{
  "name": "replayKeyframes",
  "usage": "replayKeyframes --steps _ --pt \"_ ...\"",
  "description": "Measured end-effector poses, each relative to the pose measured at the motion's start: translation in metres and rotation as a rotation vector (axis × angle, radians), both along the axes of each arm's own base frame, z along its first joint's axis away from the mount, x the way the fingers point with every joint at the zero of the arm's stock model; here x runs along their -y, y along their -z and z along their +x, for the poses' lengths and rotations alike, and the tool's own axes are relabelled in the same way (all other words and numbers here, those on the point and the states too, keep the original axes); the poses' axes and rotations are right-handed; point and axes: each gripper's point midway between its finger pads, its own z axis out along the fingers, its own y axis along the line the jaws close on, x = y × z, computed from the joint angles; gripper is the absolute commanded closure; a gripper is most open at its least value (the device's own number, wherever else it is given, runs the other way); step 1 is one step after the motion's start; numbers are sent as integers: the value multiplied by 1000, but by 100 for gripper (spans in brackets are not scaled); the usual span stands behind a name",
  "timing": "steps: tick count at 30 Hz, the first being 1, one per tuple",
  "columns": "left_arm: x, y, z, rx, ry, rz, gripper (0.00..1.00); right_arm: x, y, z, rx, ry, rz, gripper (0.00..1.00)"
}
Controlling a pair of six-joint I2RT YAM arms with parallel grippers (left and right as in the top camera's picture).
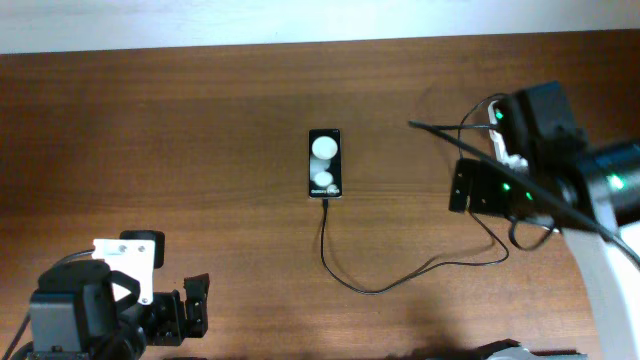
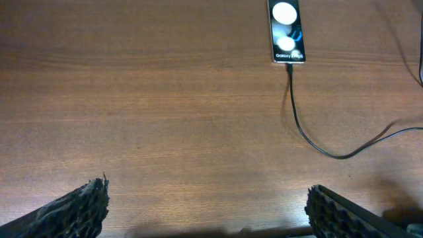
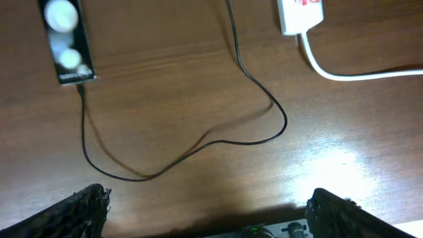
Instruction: Plug charger to phone and switch on socket
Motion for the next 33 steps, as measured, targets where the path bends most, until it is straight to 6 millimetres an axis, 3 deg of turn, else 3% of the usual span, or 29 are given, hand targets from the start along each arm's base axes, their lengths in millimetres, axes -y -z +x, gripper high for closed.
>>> replayKeyframes --steps 10,18,22,27,33 --pt "0 0 0 0 0 0 1 16 -57 -65 299 1 70 1" --pt "0 0 0 0 0 0 1 28 -79 -111 476 2 114 1" --pt "0 0 0 0 0 0 1 32 -64 -128 481 1 115 1" --pt "0 0 0 0 0 0 1 39 -6 -154 412 4 96 1" --pt "0 0 0 0 0 0 1 39 -9 -154 610 -10 135 1"
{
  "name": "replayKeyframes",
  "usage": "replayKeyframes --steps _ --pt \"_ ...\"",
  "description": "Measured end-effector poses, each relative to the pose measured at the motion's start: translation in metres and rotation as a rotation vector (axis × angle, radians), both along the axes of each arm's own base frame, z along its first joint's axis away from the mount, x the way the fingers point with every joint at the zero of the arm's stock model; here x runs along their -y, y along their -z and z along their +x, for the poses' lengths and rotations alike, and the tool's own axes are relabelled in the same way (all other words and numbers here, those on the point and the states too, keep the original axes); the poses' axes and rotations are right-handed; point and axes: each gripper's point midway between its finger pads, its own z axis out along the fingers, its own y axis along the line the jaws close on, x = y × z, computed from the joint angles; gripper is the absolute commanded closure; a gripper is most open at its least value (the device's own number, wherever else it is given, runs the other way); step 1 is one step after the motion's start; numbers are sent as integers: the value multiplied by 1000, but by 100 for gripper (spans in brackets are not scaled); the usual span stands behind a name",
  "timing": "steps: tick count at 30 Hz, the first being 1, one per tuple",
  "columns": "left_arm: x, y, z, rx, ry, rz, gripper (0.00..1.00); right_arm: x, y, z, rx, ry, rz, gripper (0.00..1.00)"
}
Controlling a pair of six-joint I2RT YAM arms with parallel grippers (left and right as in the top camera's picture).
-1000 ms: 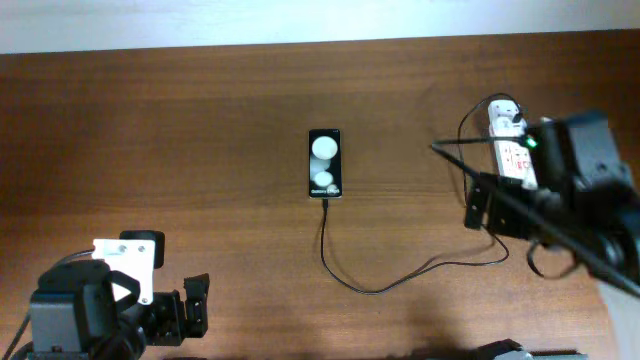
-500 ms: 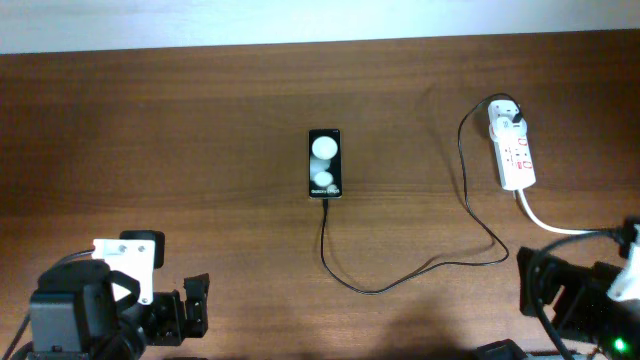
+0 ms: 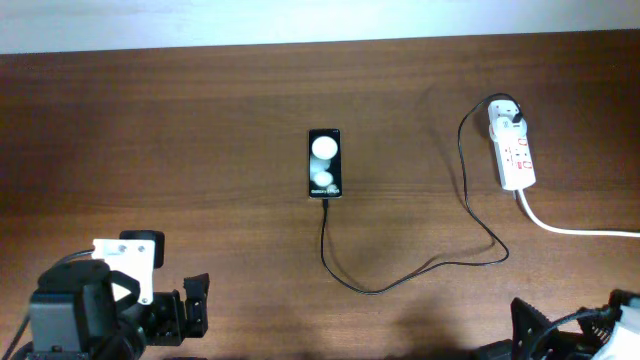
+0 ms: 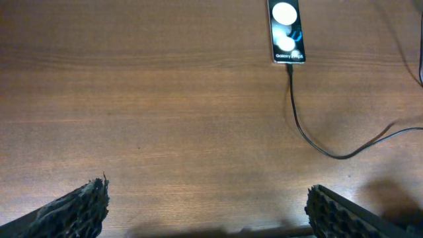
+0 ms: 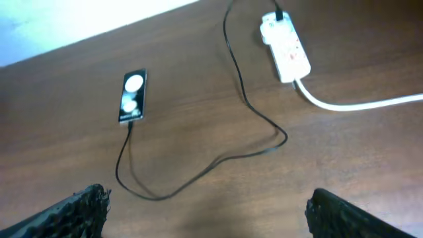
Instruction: Plug charger to phone and switch on socket
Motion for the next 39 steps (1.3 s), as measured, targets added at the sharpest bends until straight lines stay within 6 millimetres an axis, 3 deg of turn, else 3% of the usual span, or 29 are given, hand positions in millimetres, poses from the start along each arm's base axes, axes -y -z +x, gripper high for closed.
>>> replayKeyframes --steps 5,12,16,19,24,39 --pt "0 0 0 0 0 0 1 -6 -6 27 175 -95 -132 1" --pt "0 0 0 -1 0 0 1 -13 2 77 420 -117 -272 1" --pt "0 0 0 0 0 -1 1 -24 20 104 545 -151 -276 1" --pt "0 0 0 -1 0 0 1 -34 49 125 595 -190 -262 1" --pt "0 0 0 0 0 0 1 -42 78 140 615 -224 -251 1" --pt "0 0 0 0 0 0 1 -44 124 153 560 -237 -246 1"
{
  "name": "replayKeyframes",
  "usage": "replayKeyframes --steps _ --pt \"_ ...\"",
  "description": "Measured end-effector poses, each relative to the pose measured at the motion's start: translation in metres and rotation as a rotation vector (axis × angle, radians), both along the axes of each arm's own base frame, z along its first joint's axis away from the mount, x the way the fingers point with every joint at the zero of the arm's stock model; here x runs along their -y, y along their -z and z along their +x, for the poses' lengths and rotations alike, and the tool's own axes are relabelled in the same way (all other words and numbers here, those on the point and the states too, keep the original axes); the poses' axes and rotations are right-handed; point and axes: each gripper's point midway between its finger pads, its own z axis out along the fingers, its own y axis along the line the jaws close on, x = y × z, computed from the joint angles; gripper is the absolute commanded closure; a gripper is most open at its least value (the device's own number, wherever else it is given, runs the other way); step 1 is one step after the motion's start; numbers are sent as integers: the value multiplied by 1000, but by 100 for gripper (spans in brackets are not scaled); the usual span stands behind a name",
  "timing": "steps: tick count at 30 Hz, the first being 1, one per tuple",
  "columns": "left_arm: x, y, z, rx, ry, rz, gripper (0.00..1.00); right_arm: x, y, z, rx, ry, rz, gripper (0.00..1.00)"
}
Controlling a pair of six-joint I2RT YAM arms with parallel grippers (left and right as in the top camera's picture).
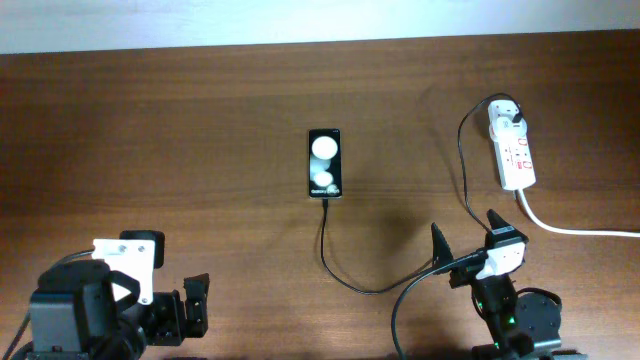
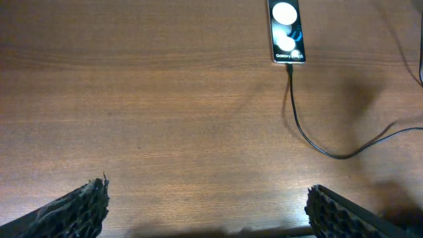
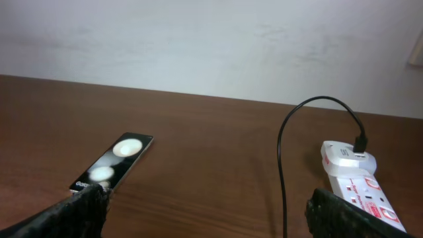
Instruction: Plug charger to phone and switch on socket
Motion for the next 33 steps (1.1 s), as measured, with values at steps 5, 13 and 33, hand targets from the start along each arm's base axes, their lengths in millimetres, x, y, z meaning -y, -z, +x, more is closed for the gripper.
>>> replayKeyframes --steps 5,13,33 --pt "0 0 0 0 -1 0 1 14 1 3 8 60 1 2" --pt "0 0 0 0 0 0 1 18 24 11 16 77 1 1" --pt "0 0 0 0 -1 0 1 18 24 11 16 77 1 1"
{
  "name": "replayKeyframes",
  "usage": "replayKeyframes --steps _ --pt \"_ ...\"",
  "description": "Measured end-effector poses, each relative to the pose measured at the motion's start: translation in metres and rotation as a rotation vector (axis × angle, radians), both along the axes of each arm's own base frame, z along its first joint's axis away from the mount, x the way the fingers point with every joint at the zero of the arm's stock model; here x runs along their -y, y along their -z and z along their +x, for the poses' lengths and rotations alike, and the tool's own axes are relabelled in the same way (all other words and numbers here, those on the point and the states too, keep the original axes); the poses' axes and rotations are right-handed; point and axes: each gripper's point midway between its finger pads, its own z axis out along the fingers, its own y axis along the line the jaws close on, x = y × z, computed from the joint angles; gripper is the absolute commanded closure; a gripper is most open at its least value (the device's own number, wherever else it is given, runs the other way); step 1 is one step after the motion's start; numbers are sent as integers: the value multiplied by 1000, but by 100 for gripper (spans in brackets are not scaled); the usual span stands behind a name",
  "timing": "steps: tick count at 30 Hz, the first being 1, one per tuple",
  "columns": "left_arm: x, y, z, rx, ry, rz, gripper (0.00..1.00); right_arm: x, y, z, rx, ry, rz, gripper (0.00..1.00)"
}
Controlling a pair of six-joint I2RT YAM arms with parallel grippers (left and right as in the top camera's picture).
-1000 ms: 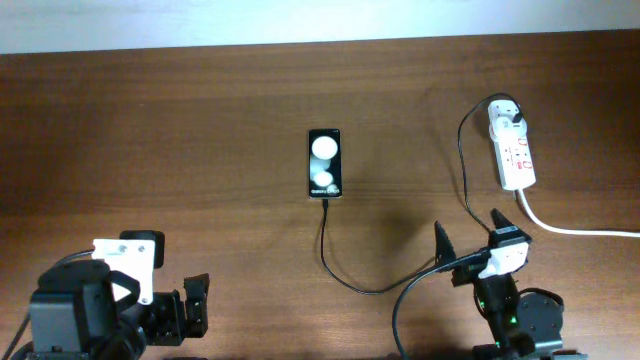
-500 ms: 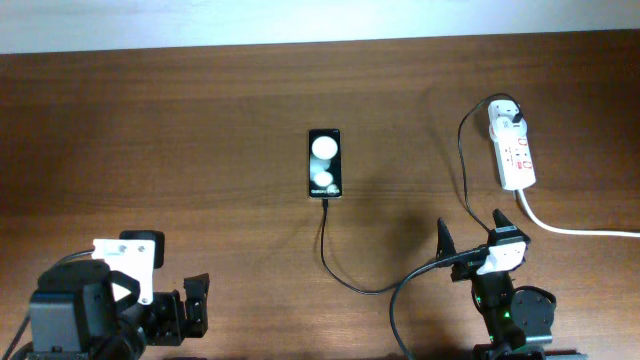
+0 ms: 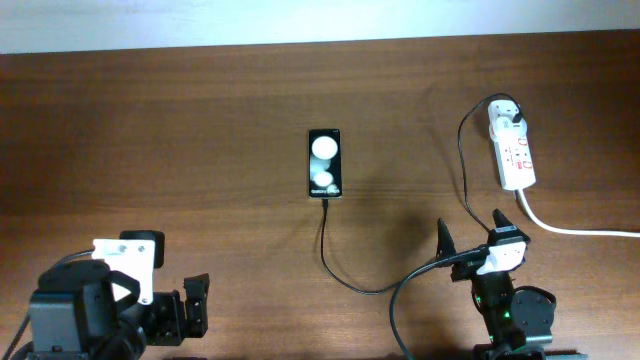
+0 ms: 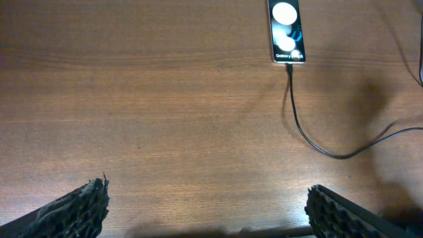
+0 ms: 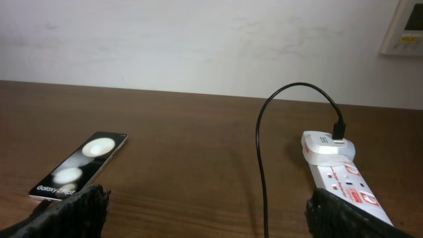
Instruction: Plug charger to phone and switch on socket
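A black phone (image 3: 325,163) lies flat mid-table, its screen reflecting two lights, also seen in the left wrist view as the phone (image 4: 286,31) and in the right wrist view as the phone (image 5: 78,165). A black cable (image 3: 350,280) runs from its near end in a loop to a white charger plugged in the white socket strip (image 3: 513,148), the strip (image 5: 340,172). My right gripper (image 3: 470,240) stands open near the front edge, facing the wall, nothing between its fingers. My left gripper (image 3: 170,305) rests open at the front left, empty.
The strip's white lead (image 3: 575,228) trails off the right edge. A pale wall (image 5: 198,39) rises behind the table's far edge. Bare brown wood lies between the phone and the left arm.
My right gripper has shifted slightly to the right near the front edge, so the phone and strip sit further left in its view. Phone, cable, strip and left arm are unchanged.
My right arm was raised by the socket strip at the far right. Then it had gone down toward the front right corner, looking down at the table. Later it stood low near the front edge facing the wall, and sits there now. The left arm stayed parked.
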Motion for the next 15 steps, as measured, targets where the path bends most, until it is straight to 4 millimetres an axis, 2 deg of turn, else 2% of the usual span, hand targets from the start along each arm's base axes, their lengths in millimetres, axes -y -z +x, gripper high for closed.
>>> replayKeyframes --steps 8,12,15 --pt "0 -3 -4 22 0 -1 1 0 0 0 0 0 0 1" --pt "-1 -10 -31 146 1 -6 1 0 0 0 0 0 1 1" --pt "-2 6 -46 184 1 -9 1 0 0 0 0 0 0 1"
